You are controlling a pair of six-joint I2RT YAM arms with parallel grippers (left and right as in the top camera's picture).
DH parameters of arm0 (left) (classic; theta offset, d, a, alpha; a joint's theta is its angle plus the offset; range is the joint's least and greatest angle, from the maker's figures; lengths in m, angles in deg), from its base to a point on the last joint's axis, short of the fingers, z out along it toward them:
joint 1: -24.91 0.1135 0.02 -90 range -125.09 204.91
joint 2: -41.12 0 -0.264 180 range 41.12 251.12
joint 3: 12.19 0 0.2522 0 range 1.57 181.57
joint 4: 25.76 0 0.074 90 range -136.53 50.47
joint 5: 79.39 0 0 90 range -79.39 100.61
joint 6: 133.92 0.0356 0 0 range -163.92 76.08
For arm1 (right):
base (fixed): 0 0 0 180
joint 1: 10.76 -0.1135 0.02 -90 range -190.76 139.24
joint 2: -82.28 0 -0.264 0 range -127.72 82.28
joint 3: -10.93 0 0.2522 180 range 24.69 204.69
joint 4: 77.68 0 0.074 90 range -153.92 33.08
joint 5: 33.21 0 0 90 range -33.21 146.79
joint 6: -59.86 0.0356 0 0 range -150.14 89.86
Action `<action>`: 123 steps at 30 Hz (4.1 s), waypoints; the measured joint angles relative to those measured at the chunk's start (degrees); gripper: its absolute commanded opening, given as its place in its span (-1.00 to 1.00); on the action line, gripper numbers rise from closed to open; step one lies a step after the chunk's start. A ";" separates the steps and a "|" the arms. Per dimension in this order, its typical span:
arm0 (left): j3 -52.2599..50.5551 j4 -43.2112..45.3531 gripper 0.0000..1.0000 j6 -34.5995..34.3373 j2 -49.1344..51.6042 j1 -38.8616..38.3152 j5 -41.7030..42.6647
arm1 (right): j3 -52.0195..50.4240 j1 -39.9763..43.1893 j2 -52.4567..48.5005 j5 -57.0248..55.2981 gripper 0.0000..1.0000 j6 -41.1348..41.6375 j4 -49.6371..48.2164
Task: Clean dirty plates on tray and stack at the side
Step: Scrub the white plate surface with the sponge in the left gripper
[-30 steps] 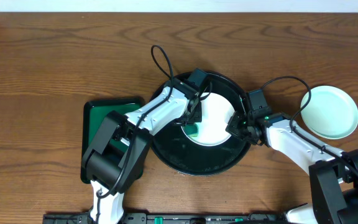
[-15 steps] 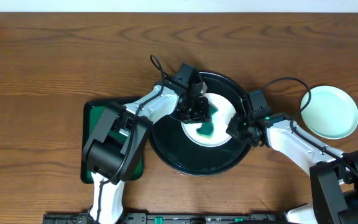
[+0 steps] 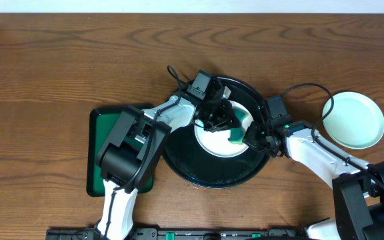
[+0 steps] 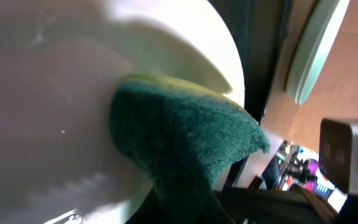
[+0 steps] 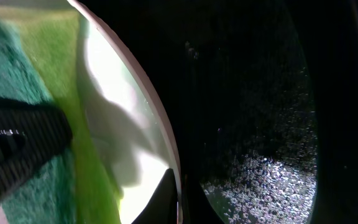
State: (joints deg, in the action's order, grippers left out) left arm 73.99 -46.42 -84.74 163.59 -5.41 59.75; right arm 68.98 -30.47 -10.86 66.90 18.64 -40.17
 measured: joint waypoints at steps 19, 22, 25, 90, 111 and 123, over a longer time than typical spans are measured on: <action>2.93 -21.22 -0.85 5.68 -3.34 9.29 -13.62 | 0.28 0.00 0.17 -0.02 -0.97 0.02 0.81; 3.63 -25.99 -0.86 8.70 -3.58 9.49 -15.56 | 0.39 0.00 0.17 0.31 -0.98 0.00 0.68; 4.09 -30.10 -0.85 12.28 -3.78 9.49 -16.68 | 0.39 -0.02 0.17 1.03 -0.98 0.00 0.92; 12.94 -30.45 -0.86 30.10 -1.68 -11.43 -54.75 | 0.22 -0.02 0.22 2.32 -0.97 -1.70 2.84; 12.94 -31.54 -0.85 28.59 -0.74 -11.34 -24.22 | 0.22 0.00 0.22 2.32 -0.97 -2.54 2.97; 13.66 -42.95 -0.86 25.77 -0.76 -8.46 -29.79 | 0.22 0.00 0.22 2.56 -0.98 -2.54 3.06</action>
State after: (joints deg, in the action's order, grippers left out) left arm 87.66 -89.37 -58.97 162.83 -13.87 29.96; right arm 69.20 -30.47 -10.64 69.46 16.10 -37.11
